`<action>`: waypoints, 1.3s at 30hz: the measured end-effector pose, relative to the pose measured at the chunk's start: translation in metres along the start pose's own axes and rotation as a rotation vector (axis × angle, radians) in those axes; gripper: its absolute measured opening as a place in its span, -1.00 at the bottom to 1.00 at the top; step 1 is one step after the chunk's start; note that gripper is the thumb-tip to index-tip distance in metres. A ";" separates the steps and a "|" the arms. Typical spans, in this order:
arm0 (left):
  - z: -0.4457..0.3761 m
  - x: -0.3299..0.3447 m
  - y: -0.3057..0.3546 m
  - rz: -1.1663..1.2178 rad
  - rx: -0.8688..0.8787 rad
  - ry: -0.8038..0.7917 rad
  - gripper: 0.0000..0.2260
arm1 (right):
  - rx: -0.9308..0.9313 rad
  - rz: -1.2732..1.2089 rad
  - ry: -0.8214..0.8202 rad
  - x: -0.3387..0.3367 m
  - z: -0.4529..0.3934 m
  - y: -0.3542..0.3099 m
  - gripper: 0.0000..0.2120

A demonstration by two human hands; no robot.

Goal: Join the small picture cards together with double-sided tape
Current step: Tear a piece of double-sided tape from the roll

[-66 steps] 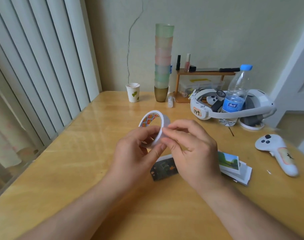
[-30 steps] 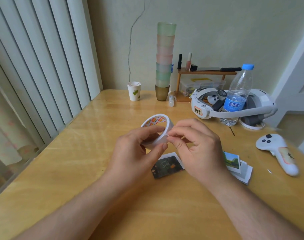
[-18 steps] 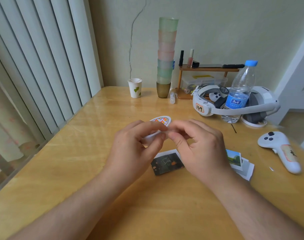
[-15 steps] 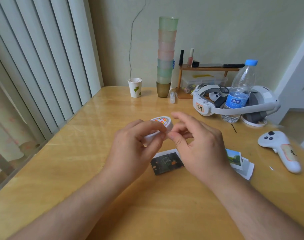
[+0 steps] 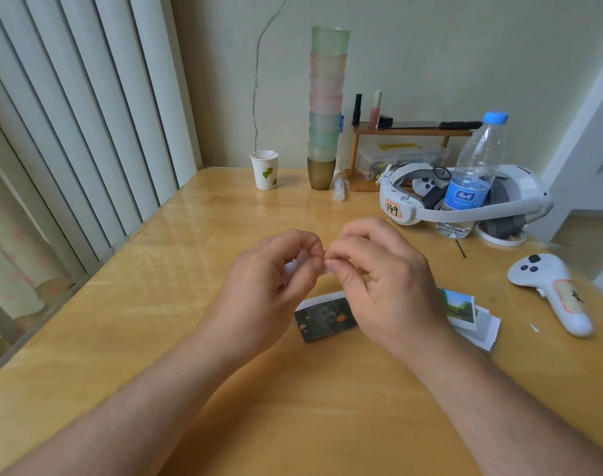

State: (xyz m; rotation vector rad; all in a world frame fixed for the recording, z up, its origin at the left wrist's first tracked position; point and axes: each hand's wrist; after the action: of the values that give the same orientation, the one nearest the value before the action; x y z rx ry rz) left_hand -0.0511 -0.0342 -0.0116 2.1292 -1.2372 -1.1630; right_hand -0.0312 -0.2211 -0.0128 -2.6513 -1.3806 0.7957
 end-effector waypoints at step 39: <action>-0.012 -0.008 -0.017 0.274 -0.154 0.165 -0.86 | 0.315 -0.496 0.002 0.004 0.002 -0.011 -0.81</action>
State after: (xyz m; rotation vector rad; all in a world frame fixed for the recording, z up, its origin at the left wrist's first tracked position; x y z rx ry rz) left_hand -0.0346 -0.0190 -0.0125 1.8345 -1.2722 -0.9150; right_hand -0.0380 -0.2118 -0.0134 -1.9580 -1.6498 0.8535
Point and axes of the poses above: each hand's wrist, its own z-axis away from the middle knuckle, its own x-axis out of the palm, y = z × x, and after that the axes turned 6 degrees about y, right-handed
